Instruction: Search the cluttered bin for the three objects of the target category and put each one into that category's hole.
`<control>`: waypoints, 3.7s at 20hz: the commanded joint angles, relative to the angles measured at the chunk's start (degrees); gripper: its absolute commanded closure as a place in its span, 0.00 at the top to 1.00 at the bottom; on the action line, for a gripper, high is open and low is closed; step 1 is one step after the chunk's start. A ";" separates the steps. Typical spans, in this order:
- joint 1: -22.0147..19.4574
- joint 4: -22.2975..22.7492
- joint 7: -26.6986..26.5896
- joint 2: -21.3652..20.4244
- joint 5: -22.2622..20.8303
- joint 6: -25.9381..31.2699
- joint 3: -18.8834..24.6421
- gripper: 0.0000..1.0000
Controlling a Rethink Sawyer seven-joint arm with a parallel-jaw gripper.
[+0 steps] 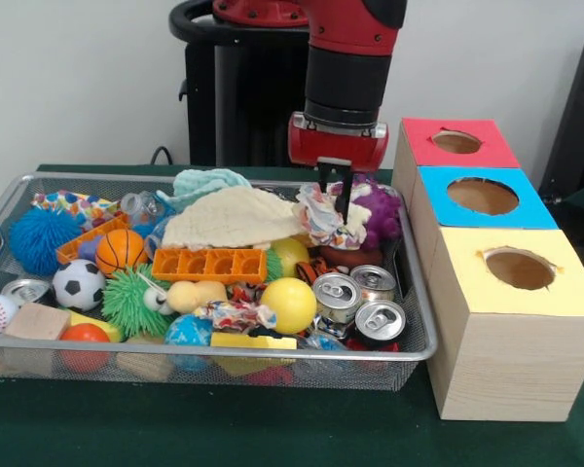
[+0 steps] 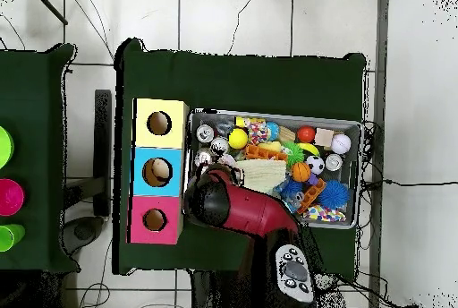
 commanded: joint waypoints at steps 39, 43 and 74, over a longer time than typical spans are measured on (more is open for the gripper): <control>-2.26 0.47 15.04 1.67 8.25 -0.93 5.03 1.00; 1.73 -2.31 15.26 0.35 10.27 6.64 0.54 1.00; -1.26 -6.22 9.92 4.79 9.61 -1.23 3.57 1.00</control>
